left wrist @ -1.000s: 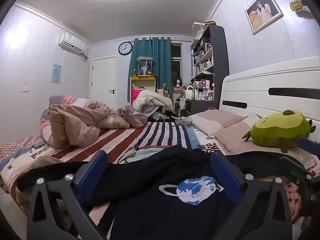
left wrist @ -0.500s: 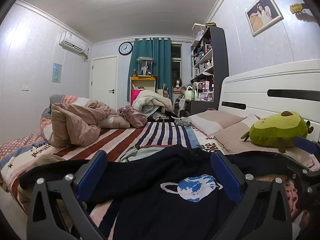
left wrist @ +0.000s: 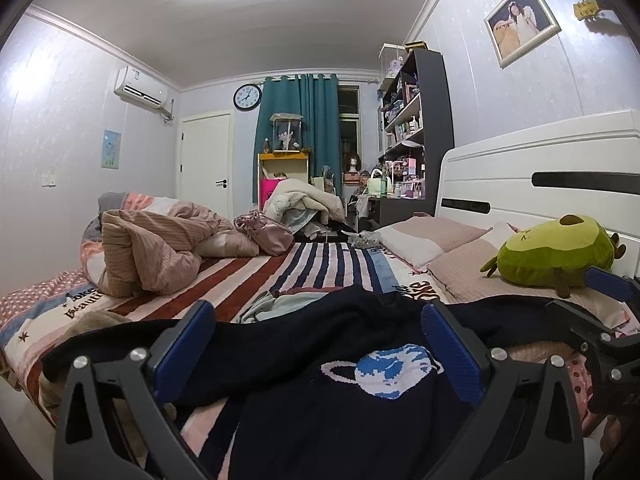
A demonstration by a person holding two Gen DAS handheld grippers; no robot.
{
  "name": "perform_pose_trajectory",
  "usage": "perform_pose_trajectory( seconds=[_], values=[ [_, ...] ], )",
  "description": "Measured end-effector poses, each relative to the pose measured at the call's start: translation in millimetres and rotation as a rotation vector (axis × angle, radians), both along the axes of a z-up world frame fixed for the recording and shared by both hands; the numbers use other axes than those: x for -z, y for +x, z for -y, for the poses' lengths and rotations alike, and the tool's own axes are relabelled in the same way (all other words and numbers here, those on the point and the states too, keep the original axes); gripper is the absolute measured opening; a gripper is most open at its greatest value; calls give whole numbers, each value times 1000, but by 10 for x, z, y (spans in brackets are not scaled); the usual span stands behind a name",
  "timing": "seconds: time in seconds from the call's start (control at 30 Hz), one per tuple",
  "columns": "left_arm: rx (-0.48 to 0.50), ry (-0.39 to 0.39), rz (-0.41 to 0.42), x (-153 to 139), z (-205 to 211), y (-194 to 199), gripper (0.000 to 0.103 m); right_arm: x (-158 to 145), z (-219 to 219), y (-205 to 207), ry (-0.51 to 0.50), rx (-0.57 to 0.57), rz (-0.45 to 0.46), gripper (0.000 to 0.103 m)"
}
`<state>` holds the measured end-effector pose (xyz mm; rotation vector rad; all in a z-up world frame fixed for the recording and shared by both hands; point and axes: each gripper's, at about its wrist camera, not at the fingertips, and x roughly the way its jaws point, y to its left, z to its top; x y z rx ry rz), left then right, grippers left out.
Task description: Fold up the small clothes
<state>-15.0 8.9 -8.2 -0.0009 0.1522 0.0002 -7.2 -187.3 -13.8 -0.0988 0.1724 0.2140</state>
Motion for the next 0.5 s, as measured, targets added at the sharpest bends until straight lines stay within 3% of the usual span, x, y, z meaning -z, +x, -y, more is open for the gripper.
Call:
perform_pose_trajectory(
  seconds=[0.5],
  values=[
    [-6, 7, -7, 4, -4, 24, 102, 2, 8, -39, -2, 2, -11, 103]
  ],
)
